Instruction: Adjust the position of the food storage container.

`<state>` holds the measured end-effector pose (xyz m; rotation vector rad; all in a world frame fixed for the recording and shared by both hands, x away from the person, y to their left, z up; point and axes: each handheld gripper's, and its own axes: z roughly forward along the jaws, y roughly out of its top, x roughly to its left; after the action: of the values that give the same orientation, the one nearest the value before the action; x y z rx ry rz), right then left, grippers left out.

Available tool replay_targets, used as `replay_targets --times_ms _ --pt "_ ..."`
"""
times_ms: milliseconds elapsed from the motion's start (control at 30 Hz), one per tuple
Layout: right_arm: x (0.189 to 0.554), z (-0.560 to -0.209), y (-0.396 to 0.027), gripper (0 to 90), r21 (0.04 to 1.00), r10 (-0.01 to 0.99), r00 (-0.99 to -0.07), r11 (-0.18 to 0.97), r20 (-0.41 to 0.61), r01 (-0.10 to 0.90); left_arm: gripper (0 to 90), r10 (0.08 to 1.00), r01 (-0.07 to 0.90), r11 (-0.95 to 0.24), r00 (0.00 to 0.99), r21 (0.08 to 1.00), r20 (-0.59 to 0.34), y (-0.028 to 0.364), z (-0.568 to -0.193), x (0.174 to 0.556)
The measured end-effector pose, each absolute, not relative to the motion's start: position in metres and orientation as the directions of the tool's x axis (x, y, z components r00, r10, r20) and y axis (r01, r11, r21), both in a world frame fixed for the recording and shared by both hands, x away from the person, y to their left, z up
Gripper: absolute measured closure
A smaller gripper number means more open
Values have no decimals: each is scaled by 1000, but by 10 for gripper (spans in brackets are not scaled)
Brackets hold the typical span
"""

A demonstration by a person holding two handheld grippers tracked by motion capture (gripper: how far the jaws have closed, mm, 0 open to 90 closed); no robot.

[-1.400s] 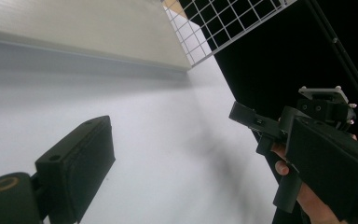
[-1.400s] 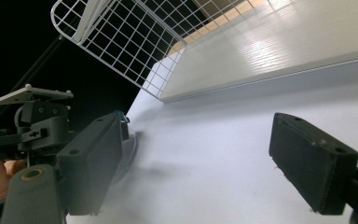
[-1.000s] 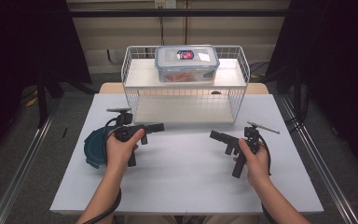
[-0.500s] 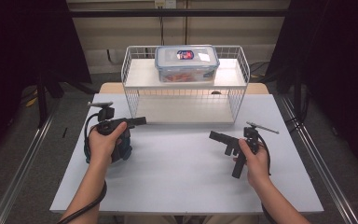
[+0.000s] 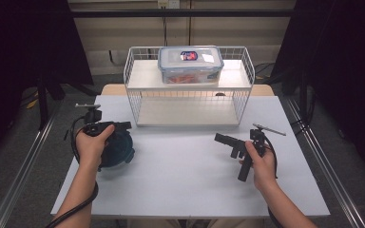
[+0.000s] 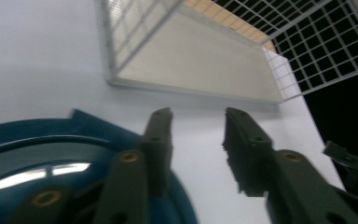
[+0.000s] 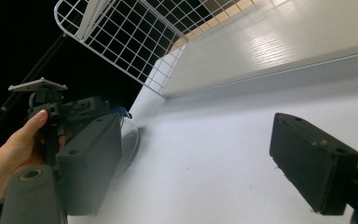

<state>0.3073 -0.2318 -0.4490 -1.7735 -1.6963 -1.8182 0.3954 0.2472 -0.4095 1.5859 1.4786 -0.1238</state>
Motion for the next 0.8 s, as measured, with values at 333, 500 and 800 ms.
replay_targets --times_ms 333,500,800 --pt "307 -449 -231 170 610 588 -329 -377 739 698 900 790 815 158 235 558 -567 273 -409 396" --pt "307 -449 -230 170 609 590 -328 -374 738 699 900 804 813 185 197 552 -560 289 -411 393" --pt "307 -448 -229 170 609 584 -332 -373 740 701 900 829 803 228 137 551 -543 313 -413 388"
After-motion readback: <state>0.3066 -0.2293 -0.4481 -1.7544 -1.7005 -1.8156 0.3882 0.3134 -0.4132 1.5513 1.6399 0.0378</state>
